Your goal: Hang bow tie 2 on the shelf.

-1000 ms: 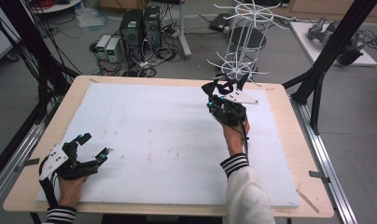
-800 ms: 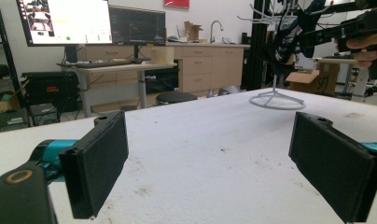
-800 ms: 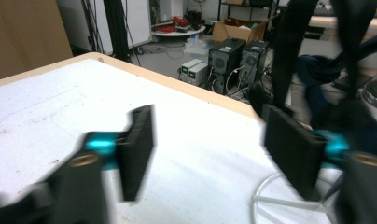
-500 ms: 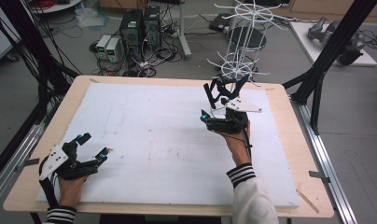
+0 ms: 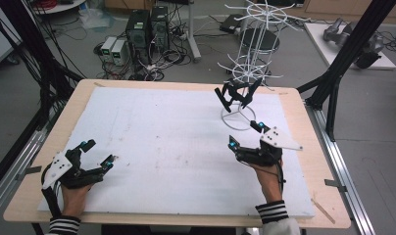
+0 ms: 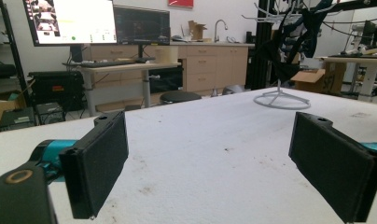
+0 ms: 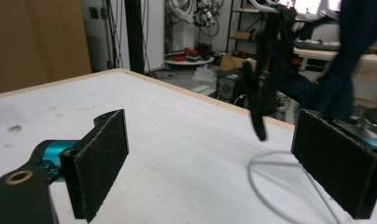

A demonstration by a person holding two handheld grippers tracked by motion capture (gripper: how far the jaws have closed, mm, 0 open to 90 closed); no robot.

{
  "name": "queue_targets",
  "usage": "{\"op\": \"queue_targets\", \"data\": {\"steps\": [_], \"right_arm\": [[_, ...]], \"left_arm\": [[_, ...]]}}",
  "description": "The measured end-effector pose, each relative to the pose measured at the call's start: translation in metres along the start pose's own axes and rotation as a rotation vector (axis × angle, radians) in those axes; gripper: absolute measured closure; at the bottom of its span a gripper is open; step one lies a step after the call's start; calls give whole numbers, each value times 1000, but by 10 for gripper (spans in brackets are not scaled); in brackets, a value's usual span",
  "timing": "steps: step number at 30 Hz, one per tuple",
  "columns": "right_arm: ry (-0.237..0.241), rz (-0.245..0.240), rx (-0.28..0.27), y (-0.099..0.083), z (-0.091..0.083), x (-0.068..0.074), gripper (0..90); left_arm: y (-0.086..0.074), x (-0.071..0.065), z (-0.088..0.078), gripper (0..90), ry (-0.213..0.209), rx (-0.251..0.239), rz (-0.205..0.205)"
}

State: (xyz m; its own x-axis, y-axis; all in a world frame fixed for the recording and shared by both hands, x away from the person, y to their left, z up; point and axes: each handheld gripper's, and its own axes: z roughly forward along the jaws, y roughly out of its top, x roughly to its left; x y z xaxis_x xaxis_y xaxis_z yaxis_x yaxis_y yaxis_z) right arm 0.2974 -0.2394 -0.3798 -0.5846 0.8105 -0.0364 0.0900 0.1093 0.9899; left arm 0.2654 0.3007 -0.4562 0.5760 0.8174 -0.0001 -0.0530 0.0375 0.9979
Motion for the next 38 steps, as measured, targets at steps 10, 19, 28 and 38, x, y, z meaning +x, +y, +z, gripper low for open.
{"op": "queue_targets", "data": {"steps": [10, 19, 28, 38], "right_arm": [[-65, 48, -27, -43, -29, -5, 105], [-93, 36, -45, -63, -28, -5, 105], [-103, 7, -92, -73, -28, -2, 106], [-85, 29, -87, -78, -28, -2, 105]], "left_arm": [[0, -1, 0, 122, 21, 5, 8], [0, -2, 0, 123, 29, 2, 13], [0, -3, -1, 123, 32, 0, 20], [0, -2, -1, 123, 29, -2, 20]]}}
